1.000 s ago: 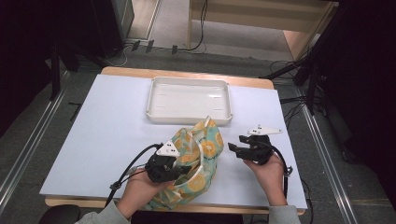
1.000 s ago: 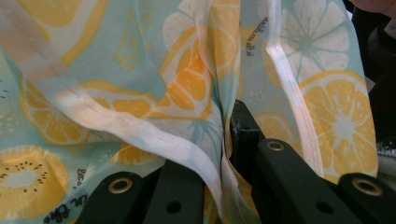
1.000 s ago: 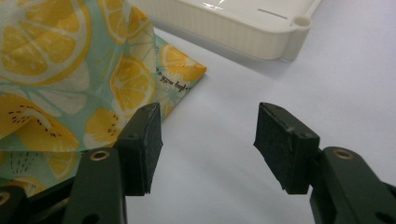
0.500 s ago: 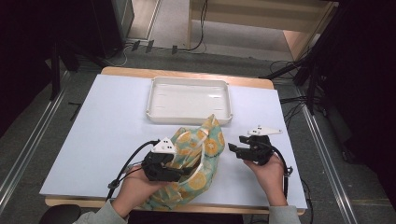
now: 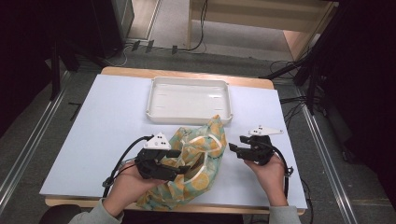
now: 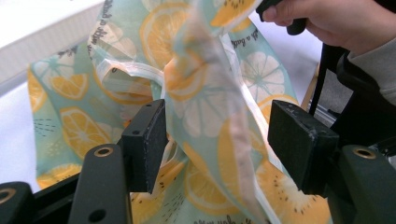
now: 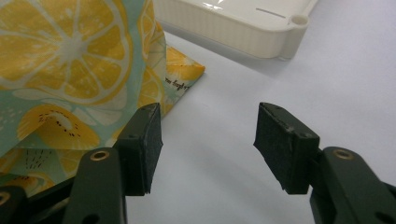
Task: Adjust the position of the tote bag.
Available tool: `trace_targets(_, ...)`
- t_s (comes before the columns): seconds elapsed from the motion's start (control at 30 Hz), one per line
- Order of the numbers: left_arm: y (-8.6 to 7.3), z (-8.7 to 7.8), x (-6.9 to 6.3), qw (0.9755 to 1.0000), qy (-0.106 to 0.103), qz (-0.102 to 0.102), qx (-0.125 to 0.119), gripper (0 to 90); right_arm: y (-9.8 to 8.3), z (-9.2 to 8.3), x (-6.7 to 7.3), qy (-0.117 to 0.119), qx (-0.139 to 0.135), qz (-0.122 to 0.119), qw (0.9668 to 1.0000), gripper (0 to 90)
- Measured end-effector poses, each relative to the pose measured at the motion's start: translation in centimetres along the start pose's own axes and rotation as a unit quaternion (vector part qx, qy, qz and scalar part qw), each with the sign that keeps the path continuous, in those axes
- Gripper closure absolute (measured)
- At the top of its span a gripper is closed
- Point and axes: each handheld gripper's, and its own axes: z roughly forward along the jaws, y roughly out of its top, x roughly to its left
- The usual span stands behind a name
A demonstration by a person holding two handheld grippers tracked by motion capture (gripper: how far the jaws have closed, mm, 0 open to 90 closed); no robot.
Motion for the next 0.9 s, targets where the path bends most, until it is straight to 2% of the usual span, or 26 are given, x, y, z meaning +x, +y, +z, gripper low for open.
trace_targets(0.1, 0.3, -0.9, 0.2, 0.9999, -0.003, -0.002, -0.013, 37.2, 0.0, -0.2, -0.1, -0.001, -0.003, 0.004, 1.0, 42.3)
trace_targets(0.2, 0.5, -1.6, 0.4, 0.9999, 0.006, 0.002, -0.014, 37.1, -0.1, -0.3, -0.2, -0.002, -0.005, 0.005, 1.0, 42.3)
trace_targets(0.43, 0.7, -3.0, 1.3, 0.9995, 0.012, -0.007, -0.027, 37.4, -0.2, -0.9, -0.3, -0.002, -0.013, 0.01, 0.9999, 43.0)
trace_targets(0.73, 0.7, -4.2, 2.9, 0.9988, 0.039, -0.012, -0.028, 37.3, -0.5, -1.6, -0.1, -0.002, -0.015, 0.009, 0.9999, 44.4)
trace_targets(0.9, 0.5, -4.6, 4.0, 0.9985, 0.045, -0.015, -0.028, 36.8, -0.7, -2.0, 0.3, 0.002, -0.018, 0.007, 0.9998, 44.8)
